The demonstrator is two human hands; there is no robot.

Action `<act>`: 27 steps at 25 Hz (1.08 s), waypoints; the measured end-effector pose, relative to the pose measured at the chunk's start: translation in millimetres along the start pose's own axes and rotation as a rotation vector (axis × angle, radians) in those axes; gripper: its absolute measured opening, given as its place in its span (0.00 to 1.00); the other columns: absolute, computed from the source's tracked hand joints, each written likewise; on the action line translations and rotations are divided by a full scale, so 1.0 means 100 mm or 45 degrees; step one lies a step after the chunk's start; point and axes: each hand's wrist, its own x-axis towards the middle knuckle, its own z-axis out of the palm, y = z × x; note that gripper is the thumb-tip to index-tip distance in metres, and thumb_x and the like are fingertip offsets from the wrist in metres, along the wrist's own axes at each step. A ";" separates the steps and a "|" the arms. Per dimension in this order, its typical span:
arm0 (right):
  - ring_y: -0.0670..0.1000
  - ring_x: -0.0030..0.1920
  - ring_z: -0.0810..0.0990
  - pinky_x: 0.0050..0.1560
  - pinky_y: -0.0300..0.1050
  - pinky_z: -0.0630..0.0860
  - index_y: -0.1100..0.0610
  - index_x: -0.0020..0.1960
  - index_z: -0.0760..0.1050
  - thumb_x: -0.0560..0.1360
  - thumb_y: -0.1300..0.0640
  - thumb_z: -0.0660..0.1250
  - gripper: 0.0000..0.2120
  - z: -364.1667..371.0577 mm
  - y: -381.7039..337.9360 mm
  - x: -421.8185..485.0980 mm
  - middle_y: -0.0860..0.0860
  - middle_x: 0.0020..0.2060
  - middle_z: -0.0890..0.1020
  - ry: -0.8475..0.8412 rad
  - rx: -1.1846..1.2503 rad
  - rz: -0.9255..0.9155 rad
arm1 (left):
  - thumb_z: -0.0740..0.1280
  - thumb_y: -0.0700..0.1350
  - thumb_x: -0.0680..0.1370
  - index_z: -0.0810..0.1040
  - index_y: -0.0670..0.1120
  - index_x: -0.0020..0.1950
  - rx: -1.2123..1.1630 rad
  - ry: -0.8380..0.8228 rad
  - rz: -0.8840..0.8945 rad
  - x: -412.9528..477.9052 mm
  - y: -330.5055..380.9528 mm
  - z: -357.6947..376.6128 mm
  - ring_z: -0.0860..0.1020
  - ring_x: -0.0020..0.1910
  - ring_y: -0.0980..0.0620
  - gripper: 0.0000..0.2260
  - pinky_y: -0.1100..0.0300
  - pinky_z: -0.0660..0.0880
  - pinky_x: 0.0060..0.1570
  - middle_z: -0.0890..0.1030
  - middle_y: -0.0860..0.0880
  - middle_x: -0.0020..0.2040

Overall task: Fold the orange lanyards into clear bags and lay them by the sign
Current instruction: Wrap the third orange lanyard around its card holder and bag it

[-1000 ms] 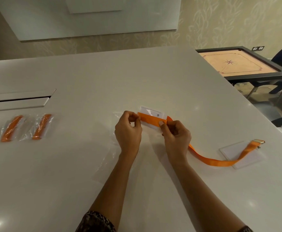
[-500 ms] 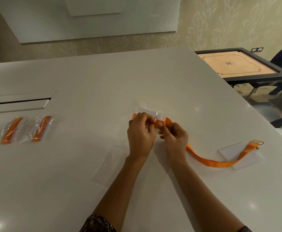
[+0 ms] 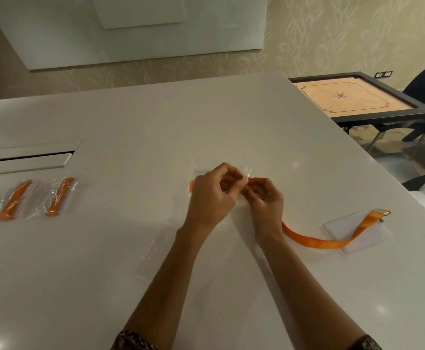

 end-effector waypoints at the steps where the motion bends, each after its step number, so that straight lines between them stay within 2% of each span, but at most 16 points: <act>1: 0.54 0.41 0.84 0.45 0.47 0.81 0.59 0.46 0.79 0.71 0.61 0.73 0.05 0.00 -0.01 0.00 0.55 0.39 0.85 -0.041 0.023 0.016 | 0.70 0.47 0.75 0.79 0.50 0.47 0.061 0.011 0.013 0.02 0.01 -0.08 0.82 0.41 0.61 0.03 0.61 0.81 0.44 0.83 0.57 0.41; 3: 0.53 0.39 0.83 0.42 0.47 0.80 0.59 0.45 0.79 0.71 0.59 0.74 0.06 0.00 -0.04 -0.01 0.55 0.38 0.85 -0.120 0.049 0.052 | 0.70 0.48 0.75 0.79 0.52 0.49 0.315 0.120 0.089 0.07 -0.02 -0.26 0.80 0.46 0.60 0.04 0.58 0.79 0.48 0.82 0.58 0.46; 5: 0.52 0.38 0.83 0.38 0.44 0.80 0.58 0.44 0.79 0.71 0.58 0.75 0.06 0.02 -0.08 0.00 0.56 0.38 0.84 -0.211 -0.007 0.067 | 0.69 0.53 0.74 0.78 0.54 0.54 0.627 0.176 0.113 0.13 -0.09 -0.43 0.76 0.56 0.57 0.09 0.58 0.70 0.57 0.79 0.58 0.55; 7: 0.50 0.39 0.83 0.36 0.43 0.80 0.57 0.43 0.80 0.71 0.59 0.75 0.05 0.05 -0.13 0.03 0.55 0.38 0.84 -0.319 -0.074 0.079 | 0.68 0.60 0.73 0.76 0.55 0.59 0.718 0.044 -0.088 0.17 -0.17 -0.57 0.71 0.63 0.54 0.17 0.55 0.64 0.60 0.76 0.56 0.62; 9: 0.50 0.38 0.83 0.37 0.45 0.81 0.53 0.41 0.81 0.70 0.59 0.74 0.03 0.12 -0.17 0.06 0.53 0.37 0.84 -0.416 -0.135 0.063 | 0.67 0.63 0.72 0.77 0.54 0.61 0.514 -0.167 -0.343 0.17 -0.24 -0.67 0.74 0.60 0.54 0.22 0.52 0.69 0.63 0.78 0.55 0.60; 12: 0.54 0.40 0.84 0.43 0.55 0.82 0.51 0.41 0.81 0.71 0.56 0.73 0.01 0.25 -0.19 0.07 0.52 0.37 0.85 -0.512 -0.244 0.049 | 0.69 0.60 0.73 0.82 0.50 0.52 0.123 -0.284 -0.514 0.12 -0.33 -0.70 0.81 0.50 0.54 0.16 0.56 0.79 0.52 0.84 0.54 0.47; 14: 0.55 0.43 0.85 0.47 0.57 0.82 0.52 0.44 0.82 0.74 0.54 0.71 0.02 0.37 -0.17 0.08 0.53 0.40 0.86 -0.576 -0.314 0.044 | 0.70 0.57 0.73 0.83 0.49 0.48 -0.032 -0.223 -0.539 0.11 -0.37 -0.77 0.82 0.47 0.53 0.12 0.57 0.80 0.49 0.84 0.53 0.43; 18: 0.53 0.46 0.84 0.47 0.52 0.83 0.56 0.50 0.82 0.77 0.46 0.64 0.15 0.59 -0.19 0.07 0.54 0.44 0.84 -0.671 -0.379 0.002 | 0.71 0.53 0.74 0.83 0.48 0.45 -0.137 0.089 -0.551 0.11 -0.47 -0.86 0.83 0.44 0.52 0.09 0.55 0.80 0.48 0.85 0.52 0.41; 20: 0.52 0.51 0.82 0.46 0.52 0.83 0.55 0.51 0.83 0.76 0.49 0.66 0.12 0.66 -0.21 0.08 0.52 0.50 0.81 -0.643 -0.433 -0.070 | 0.71 0.53 0.74 0.83 0.48 0.44 -0.187 0.204 -0.578 0.11 -0.50 -0.88 0.83 0.43 0.51 0.09 0.55 0.80 0.47 0.85 0.52 0.40; 23: 0.52 0.48 0.83 0.46 0.55 0.82 0.58 0.53 0.82 0.78 0.59 0.66 0.08 0.69 -0.22 0.14 0.53 0.49 0.82 -0.618 -0.478 -0.113 | 0.70 0.51 0.75 0.83 0.50 0.45 -0.307 0.198 -0.556 0.13 -0.51 -0.93 0.83 0.44 0.51 0.06 0.59 0.80 0.44 0.85 0.53 0.41; 27: 0.51 0.47 0.82 0.48 0.48 0.81 0.58 0.51 0.82 0.77 0.60 0.66 0.07 0.75 -0.28 0.22 0.51 0.46 0.83 -0.566 -0.644 -0.239 | 0.72 0.51 0.73 0.80 0.55 0.45 -0.317 0.090 -0.546 0.16 -0.50 -0.96 0.83 0.45 0.52 0.03 0.62 0.80 0.43 0.84 0.55 0.43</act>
